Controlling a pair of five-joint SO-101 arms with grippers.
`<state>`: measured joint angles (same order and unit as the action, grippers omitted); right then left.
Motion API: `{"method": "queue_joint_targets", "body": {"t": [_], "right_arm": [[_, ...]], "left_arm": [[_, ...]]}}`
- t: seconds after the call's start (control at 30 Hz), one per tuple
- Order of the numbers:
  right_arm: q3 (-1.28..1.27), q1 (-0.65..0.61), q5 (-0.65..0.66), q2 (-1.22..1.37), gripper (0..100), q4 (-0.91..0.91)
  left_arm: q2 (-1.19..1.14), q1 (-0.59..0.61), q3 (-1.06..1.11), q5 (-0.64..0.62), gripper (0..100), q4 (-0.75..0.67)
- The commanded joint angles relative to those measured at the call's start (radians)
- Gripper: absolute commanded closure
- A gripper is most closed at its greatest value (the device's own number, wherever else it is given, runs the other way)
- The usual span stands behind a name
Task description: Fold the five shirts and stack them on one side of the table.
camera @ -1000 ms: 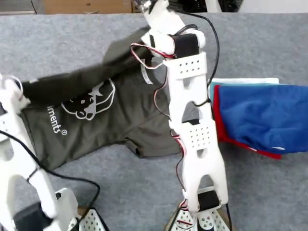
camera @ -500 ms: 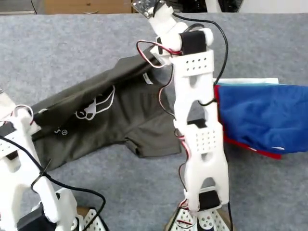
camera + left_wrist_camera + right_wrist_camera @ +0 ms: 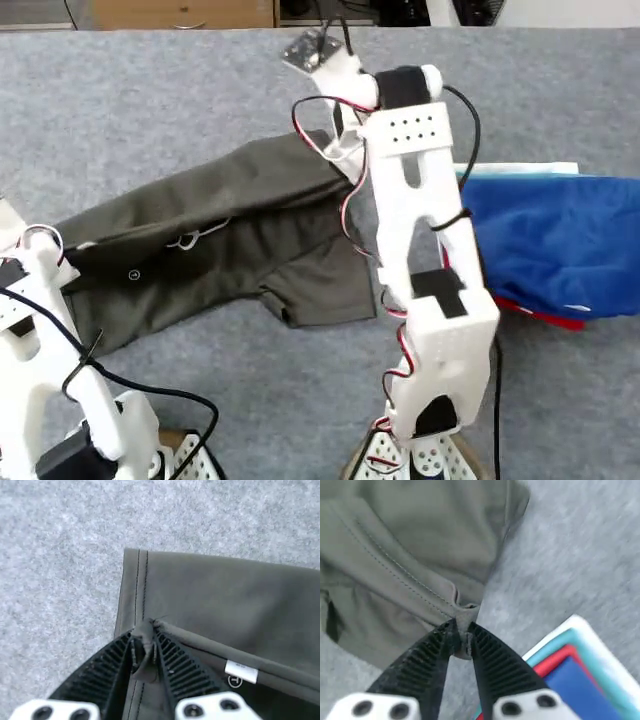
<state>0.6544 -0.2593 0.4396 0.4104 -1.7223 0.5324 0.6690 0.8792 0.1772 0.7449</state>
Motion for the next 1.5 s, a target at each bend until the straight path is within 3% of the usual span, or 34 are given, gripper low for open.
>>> {"method": "queue_joint_targets", "body": {"t": [0.0,0.27,0.47,1.0,1.23,1.47], "right_arm": [[-0.143,0.033,0.02,-0.148,99.6,0.038],[-0.656,0.016,0.049,-0.424,99.6,0.265],[-0.9,0.056,0.041,-0.529,99.6,0.384],[-1.029,0.061,0.084,-0.536,99.6,0.468],[-1.036,0.062,0.081,-0.53,99.6,0.476],[-1.038,0.062,0.086,-0.535,99.6,0.468]], "left_arm": [[0.024,0.038,0.015,0.012,98,-0.032],[0.033,0.044,0.044,0.06,98,0.009],[0.036,0.046,0.063,0.061,98,0.077],[0.036,0.069,0.11,0.163,98,0.084],[0.038,-0.011,0.181,0.187,98,0.083],[0.038,0.011,0.181,0.189,98,0.083]]}}
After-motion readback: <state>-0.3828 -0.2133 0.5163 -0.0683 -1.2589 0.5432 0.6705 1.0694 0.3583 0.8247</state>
